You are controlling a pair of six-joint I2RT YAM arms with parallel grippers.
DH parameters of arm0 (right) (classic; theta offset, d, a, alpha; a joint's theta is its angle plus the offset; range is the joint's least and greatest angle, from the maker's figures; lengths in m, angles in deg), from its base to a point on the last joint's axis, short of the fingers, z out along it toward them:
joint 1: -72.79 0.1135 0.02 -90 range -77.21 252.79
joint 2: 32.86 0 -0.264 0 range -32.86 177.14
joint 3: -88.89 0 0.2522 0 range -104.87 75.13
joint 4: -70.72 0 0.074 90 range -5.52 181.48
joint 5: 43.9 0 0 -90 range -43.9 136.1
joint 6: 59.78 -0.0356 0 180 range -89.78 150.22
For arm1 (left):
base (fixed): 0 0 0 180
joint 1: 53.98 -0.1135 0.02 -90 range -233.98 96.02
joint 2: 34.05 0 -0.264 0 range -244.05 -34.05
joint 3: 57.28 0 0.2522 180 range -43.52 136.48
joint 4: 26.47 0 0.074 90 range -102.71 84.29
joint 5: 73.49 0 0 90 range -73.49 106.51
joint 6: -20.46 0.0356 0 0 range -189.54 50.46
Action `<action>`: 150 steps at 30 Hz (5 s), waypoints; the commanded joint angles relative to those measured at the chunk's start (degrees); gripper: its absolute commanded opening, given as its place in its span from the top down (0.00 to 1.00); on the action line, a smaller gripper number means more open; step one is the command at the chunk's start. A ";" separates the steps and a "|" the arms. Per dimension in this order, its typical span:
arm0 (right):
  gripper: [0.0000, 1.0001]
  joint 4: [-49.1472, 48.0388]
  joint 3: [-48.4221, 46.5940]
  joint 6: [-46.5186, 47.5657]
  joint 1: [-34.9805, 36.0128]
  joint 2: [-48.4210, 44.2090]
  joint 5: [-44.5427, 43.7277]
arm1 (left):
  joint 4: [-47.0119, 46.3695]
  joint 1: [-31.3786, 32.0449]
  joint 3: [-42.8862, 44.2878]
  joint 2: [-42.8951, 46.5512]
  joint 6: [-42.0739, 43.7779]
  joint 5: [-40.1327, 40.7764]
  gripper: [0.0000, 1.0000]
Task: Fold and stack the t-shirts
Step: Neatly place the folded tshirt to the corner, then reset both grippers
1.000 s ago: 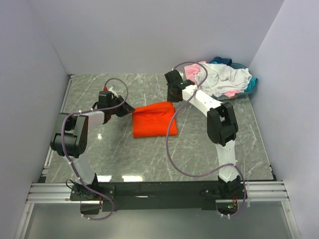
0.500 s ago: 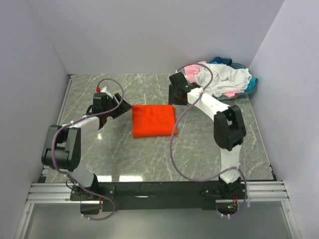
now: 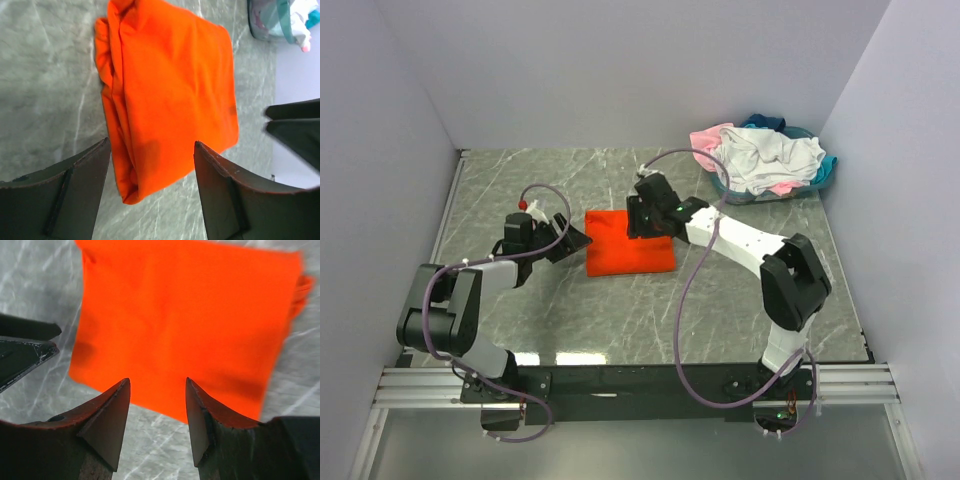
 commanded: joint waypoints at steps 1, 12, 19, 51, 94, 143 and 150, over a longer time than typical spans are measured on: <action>0.45 -1.91 -0.70 -1.42 1.82 2.59 -0.53 | -8.04 -0.03 -1.05 -1.20 -2.21 -4.11 0.27; 0.46 -0.95 0.44 -4.23 4.20 10.59 -0.89 | -10.07 -0.03 -0.78 -4.89 -3.44 -4.82 0.26; 0.47 -1.21 4.48 -5.55 5.69 10.51 -2.20 | -8.23 -0.03 -0.08 -5.85 -3.71 -1.30 0.26; 0.47 -2.35 8.00 -5.55 6.48 6.03 -1.59 | 3.99 6.82 8.35 -12.80 0.77 13.99 0.87; 0.37 2.48 11.87 -1.07 1.47 -21.83 -9.50 | 29.75 -22.61 22.42 -4.54 15.63 39.74 1.00; 0.28 -3.49 26.89 -3.00 -1.08 -35.98 -13.45 | 25.26 -16.40 15.93 17.69 14.22 51.70 0.22; 0.28 -2.79 29.62 -5.73 -1.08 -40.03 -13.54 | 28.87 -2.86 9.51 28.06 10.54 48.72 0.21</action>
